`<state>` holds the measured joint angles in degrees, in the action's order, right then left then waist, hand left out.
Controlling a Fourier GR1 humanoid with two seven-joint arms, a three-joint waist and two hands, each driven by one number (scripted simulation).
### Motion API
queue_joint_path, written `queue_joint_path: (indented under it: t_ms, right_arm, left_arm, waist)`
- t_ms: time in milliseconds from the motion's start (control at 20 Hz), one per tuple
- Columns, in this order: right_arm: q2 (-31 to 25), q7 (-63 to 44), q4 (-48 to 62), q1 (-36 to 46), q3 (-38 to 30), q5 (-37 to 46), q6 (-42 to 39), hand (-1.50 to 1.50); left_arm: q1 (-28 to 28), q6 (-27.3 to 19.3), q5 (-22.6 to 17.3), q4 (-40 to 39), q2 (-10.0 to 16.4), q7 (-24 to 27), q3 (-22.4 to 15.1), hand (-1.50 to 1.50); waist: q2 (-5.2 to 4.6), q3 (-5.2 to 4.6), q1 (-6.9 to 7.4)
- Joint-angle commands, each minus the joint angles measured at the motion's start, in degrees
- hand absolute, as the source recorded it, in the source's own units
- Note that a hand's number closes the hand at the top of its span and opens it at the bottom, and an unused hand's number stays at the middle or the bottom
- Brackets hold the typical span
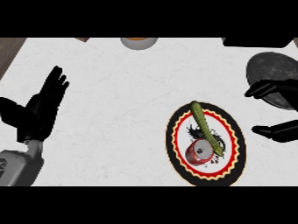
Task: Pick the squash from the plate and place it in the pan
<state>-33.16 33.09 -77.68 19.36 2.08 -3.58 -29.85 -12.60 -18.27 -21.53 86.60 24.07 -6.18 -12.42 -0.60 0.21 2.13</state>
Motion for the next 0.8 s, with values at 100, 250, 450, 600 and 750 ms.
queue_joint_path:
  t_ms: [100,250,450,600,750]
  right_arm:
    - [-9.0,17.7,7.9,5.5,0.2,11.6,-1.0,-1.5]
    - [-8.5,22.1,12.9,9.4,2.8,14.9,1.3,-1.5]
    - [-8.2,16.7,10.0,13.6,10.2,21.6,4.5,-1.5]
    - [-6.0,8.8,7.2,18.2,15.1,27.9,8.5,-1.5]
    - [-5.7,11.9,11.3,18.3,17.4,33.3,10.6,-1.5]
  left_arm:
    - [0.8,0.4,-0.4,0.4,0.1,-0.4,1.2,0.0]
    - [-1.8,0.0,-0.2,-0.3,-1.1,-1.7,1.5,0.0]
    - [-1.0,0.8,-0.4,0.3,-0.6,-1.9,2.4,0.0]
    - [-0.5,2.3,-1.2,-0.3,-0.2,-2.6,3.0,0.0]
    - [3.7,0.4,0.9,4.9,-0.7,-2.6,1.8,0.0]
  waist:
    - [0.05,-0.04,0.03]
    - [0.08,-0.1,-0.57]
    - [0.25,-0.19,-0.52]
    - [0.31,-0.27,-0.45]
    - [0.49,-0.19,-0.54]
